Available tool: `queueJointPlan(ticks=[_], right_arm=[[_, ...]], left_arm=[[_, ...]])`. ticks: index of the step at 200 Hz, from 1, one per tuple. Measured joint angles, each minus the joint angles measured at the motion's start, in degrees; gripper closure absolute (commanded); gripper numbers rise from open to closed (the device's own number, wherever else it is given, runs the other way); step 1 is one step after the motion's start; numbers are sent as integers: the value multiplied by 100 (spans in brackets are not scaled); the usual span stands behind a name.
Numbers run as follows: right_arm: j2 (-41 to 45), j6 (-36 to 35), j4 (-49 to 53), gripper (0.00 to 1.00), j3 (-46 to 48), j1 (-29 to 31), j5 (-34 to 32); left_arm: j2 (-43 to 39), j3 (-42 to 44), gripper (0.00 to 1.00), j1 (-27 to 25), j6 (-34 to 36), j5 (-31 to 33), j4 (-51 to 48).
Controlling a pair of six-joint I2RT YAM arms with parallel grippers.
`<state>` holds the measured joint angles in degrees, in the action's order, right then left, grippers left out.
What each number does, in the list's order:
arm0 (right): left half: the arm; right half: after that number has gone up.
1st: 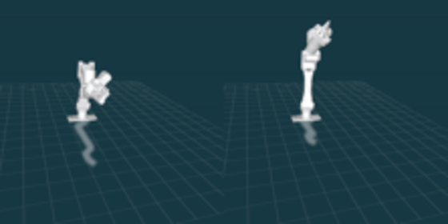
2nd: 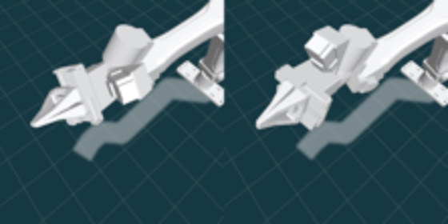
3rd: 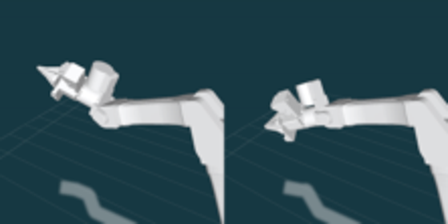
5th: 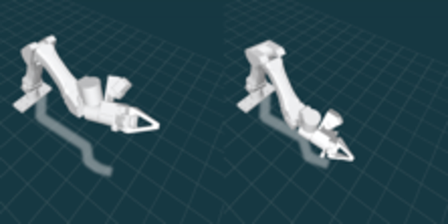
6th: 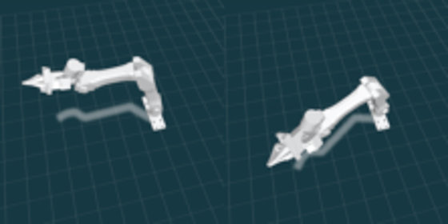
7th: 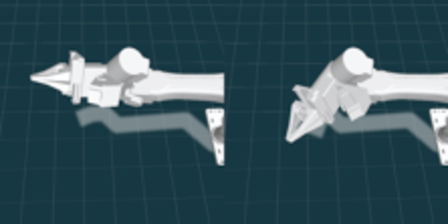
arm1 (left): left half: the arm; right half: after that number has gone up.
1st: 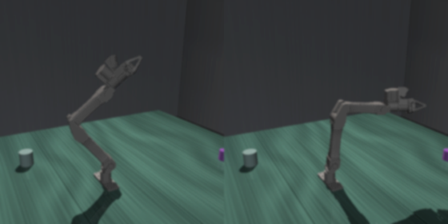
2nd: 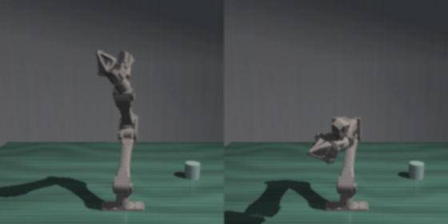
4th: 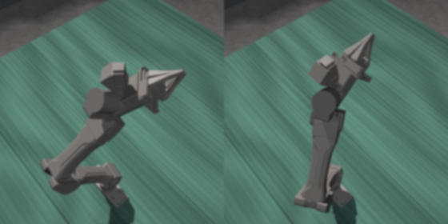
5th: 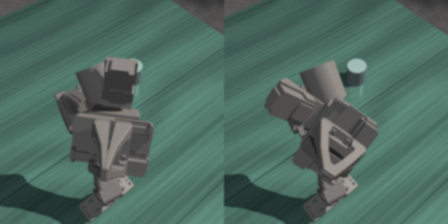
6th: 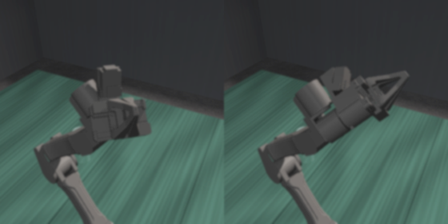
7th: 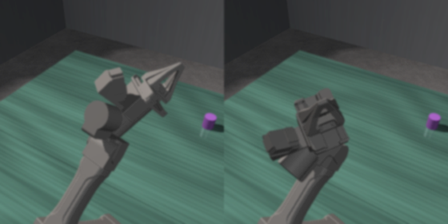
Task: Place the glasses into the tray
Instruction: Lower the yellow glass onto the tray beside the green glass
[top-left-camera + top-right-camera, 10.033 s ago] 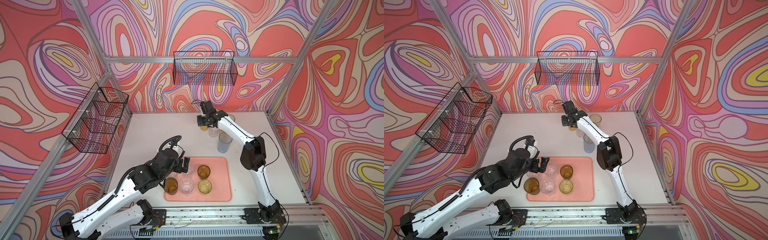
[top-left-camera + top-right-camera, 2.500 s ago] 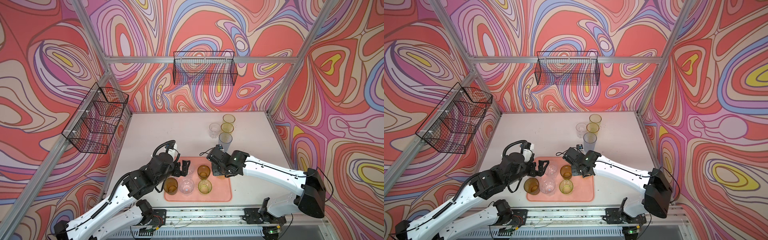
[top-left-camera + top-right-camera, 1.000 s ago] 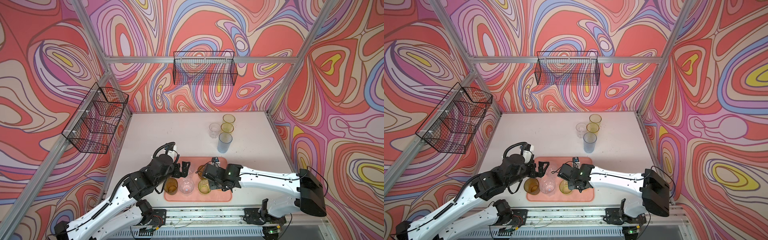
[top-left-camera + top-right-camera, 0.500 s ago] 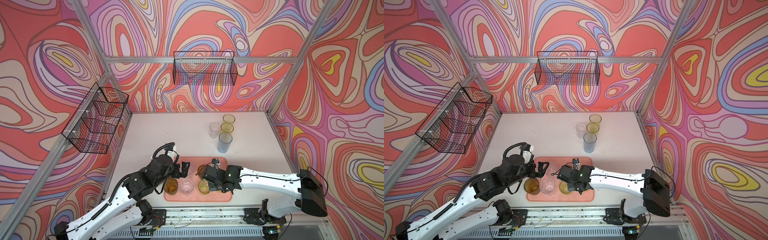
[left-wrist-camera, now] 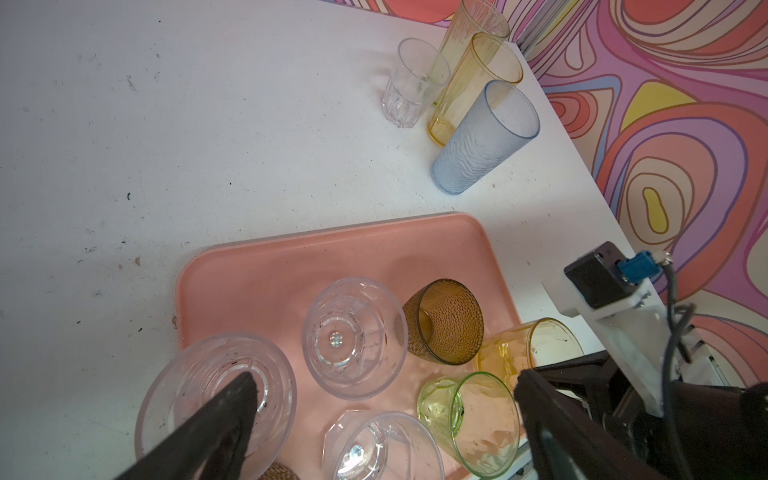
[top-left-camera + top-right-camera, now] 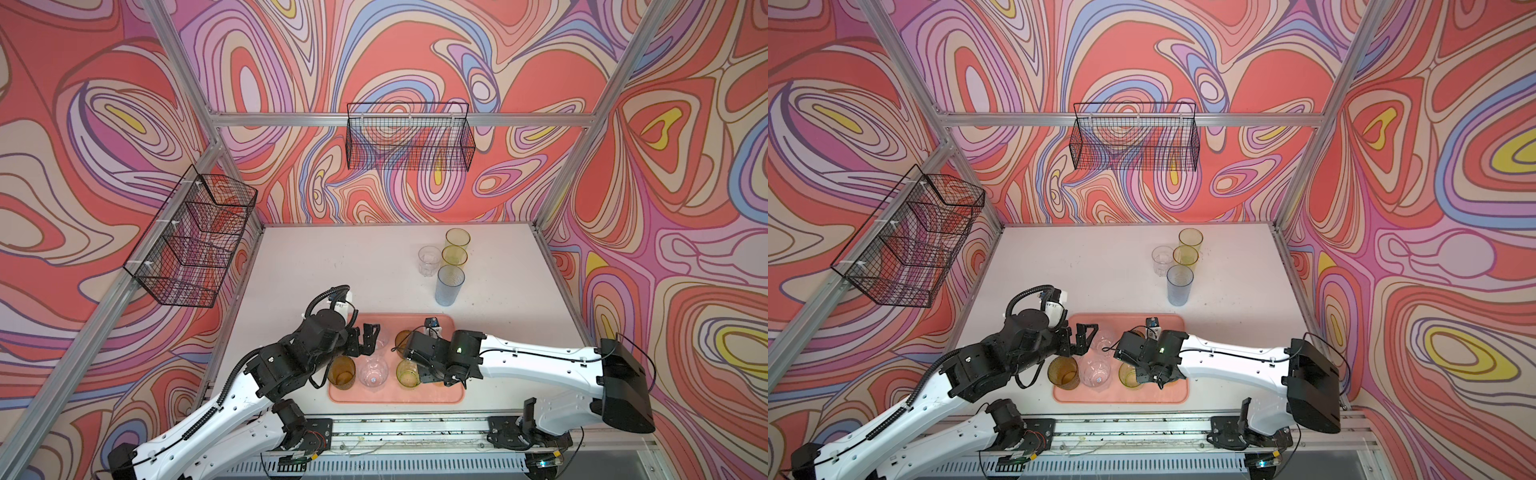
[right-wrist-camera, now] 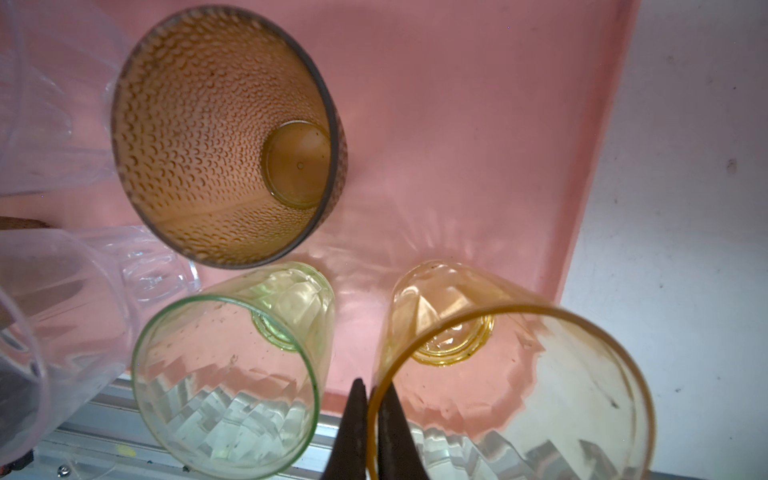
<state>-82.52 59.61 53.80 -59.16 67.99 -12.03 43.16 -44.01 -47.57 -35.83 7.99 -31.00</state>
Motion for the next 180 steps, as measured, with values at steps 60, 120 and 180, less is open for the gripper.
queueJointPlan(ticks=[60, 120, 180], right_arm=[[0, 17, 61, 80, -17, 4, 28], [-7, 0, 107, 62, -142, 9, 22], [-7, 4, 208, 55, -291, 9, -59]], left_arm=[[11, 20, 0, 0, 0, 20, 2], [11, 26, 0, 0, 2, 59, 2], [11, 31, 0, 0, 2, 63, 2]])
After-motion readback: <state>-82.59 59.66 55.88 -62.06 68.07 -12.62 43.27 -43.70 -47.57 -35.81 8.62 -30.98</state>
